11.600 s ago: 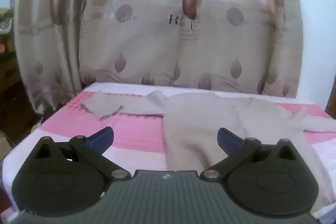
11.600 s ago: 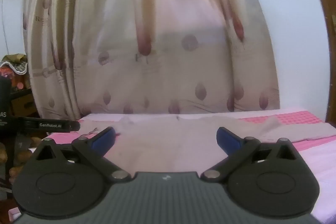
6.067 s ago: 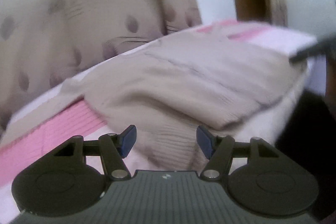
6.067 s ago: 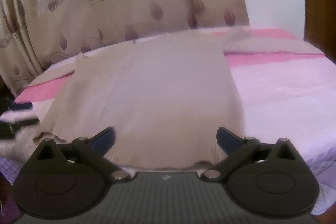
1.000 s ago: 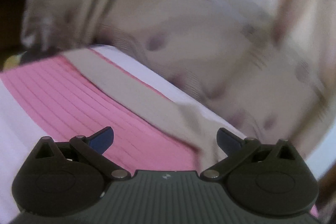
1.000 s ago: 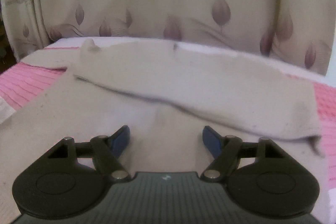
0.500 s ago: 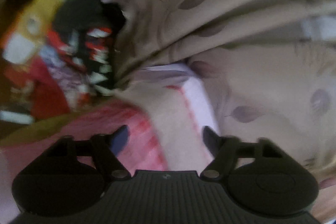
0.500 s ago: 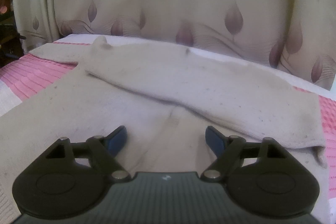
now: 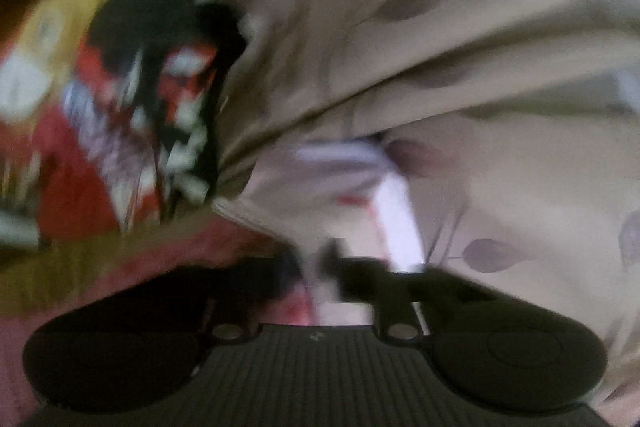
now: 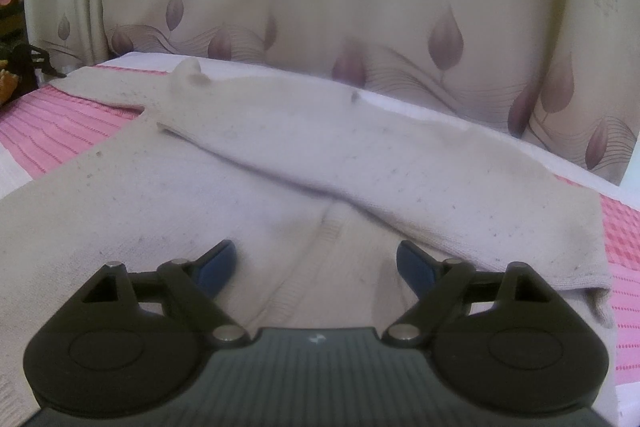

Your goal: Fold small clothes

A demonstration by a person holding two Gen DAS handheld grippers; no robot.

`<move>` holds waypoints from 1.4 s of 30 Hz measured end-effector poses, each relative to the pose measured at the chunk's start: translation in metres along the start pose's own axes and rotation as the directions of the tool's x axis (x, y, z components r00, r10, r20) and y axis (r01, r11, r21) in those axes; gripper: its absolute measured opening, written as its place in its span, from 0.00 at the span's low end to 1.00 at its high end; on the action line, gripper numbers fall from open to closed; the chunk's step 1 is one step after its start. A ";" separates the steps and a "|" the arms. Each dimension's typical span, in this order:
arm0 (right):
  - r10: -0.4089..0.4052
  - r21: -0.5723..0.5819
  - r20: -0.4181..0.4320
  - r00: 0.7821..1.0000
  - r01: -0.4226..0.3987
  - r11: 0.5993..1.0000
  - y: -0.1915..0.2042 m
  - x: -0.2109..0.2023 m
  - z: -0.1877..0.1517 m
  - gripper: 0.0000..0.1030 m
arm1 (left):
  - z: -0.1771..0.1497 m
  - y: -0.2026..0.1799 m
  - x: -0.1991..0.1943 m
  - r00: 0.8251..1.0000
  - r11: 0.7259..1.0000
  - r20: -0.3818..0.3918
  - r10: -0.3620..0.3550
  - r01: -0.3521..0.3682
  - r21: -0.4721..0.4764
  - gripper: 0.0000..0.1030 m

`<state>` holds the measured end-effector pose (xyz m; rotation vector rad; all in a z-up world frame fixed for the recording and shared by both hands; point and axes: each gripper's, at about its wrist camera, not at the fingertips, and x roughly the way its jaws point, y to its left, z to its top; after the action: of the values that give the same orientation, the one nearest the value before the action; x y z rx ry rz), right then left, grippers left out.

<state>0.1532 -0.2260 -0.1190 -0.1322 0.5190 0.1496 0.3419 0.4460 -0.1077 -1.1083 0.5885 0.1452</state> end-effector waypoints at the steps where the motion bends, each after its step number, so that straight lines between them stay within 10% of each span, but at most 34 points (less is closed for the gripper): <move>1: 0.002 0.002 0.000 1.000 -0.002 1.000 0.000 0.000 0.000 0.86 | -0.003 -0.011 -0.006 1.000 0.999 0.027 -0.003 0.002 0.038 0.04; 9: 0.017 0.073 0.046 0.999 -0.020 0.997 -0.014 -0.006 -0.002 0.86 | -0.064 -0.153 -0.088 0.966 0.916 0.112 -0.232 0.178 0.359 0.04; 19: 0.072 0.315 0.176 0.982 -0.126 0.941 -0.059 -0.024 -0.007 0.86 | -0.241 -0.299 -0.108 0.913 0.722 -0.160 -0.376 0.397 0.567 0.04; 25: 0.103 0.446 0.225 0.969 -0.196 0.873 -0.089 -0.044 -0.019 0.86 | -0.361 -0.337 -0.072 0.863 0.635 -0.357 -0.358 0.505 0.584 0.04; 35: 0.061 0.554 0.264 0.963 -0.203 0.807 -0.143 -0.067 -0.044 0.86 | -0.497 -0.325 0.020 0.787 0.566 -0.573 -0.226 0.586 0.581 0.07; 37: 0.062 0.556 0.262 0.963 -0.204 0.806 -0.144 -0.066 -0.047 0.86 | -0.510 -0.321 0.029 0.768 0.549 -0.603 -0.218 0.607 0.574 0.33; 39: 0.068 0.560 0.259 0.963 -0.208 0.802 -0.145 -0.064 -0.048 0.86 | -0.513 -0.315 0.026 0.759 0.539 -0.606 -0.238 0.622 0.568 0.85; 42: 0.066 0.550 0.256 0.964 -0.202 0.811 -0.144 -0.065 -0.045 0.86 | -0.498 -0.298 -0.001 0.772 0.528 -0.538 -0.339 0.629 0.571 1.00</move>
<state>0.1012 -0.3814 -0.1127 0.5140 0.3253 0.1396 0.2724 -0.1248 -0.0242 -0.4491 0.5524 -0.7847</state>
